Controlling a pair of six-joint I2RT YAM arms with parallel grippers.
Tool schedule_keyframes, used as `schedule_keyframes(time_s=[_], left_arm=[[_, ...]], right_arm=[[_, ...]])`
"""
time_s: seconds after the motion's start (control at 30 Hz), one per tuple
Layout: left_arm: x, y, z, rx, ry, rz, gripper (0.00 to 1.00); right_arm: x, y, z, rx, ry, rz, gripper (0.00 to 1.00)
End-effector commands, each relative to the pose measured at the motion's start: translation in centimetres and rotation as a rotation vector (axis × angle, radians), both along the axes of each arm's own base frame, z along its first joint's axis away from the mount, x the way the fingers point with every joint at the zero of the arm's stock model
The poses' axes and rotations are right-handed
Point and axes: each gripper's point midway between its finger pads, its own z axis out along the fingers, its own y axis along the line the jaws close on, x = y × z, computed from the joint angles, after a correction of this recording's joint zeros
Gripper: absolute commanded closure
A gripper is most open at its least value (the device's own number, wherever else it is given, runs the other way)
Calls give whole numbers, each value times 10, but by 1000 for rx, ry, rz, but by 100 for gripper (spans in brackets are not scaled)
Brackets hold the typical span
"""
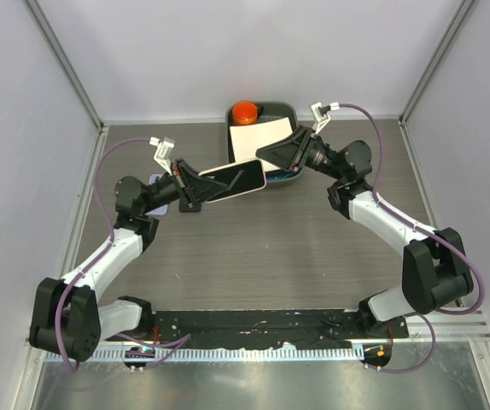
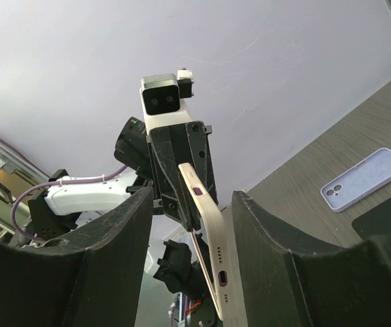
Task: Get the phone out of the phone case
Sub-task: Pick up the phone at the center of the board, then remove the phone case from the phone.
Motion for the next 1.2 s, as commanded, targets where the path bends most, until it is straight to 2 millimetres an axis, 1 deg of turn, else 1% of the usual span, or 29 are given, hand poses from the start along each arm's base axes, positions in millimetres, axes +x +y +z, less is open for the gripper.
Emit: schedule_keyframes(time_s=[0.0, 0.13, 0.27, 0.37, 0.4, 0.53, 0.77, 1.1, 1.17], left_arm=[[-7, 6, 32, -51, -147, 27, 100], [-10, 6, 34, -57, -151, 19, 100], [-11, 6, 34, -56, -157, 19, 100], [-11, 6, 33, -55, -160, 20, 100], [-12, 7, 33, -55, -161, 20, 100], [-12, 7, 33, -53, -167, 19, 100], [-14, 7, 33, -51, -173, 15, 100], [-14, 7, 34, -53, -178, 15, 100], [-15, 7, 35, -52, -183, 12, 100]], right_arm=[[-2, 2, 7, 20, -40, 0, 45], [2, 6, -1, 5, -20, 3, 45], [0, 12, -4, 0, -16, 22, 46], [-1, 12, -4, 3, -12, 26, 50], [-1, 12, -2, 7, -9, 28, 53], [-6, 12, 3, 30, 0, 48, 57], [-10, 11, 7, 47, 12, 62, 73], [-13, 16, 4, 31, -3, 74, 73], [-12, 17, 1, 25, 5, 76, 75]])
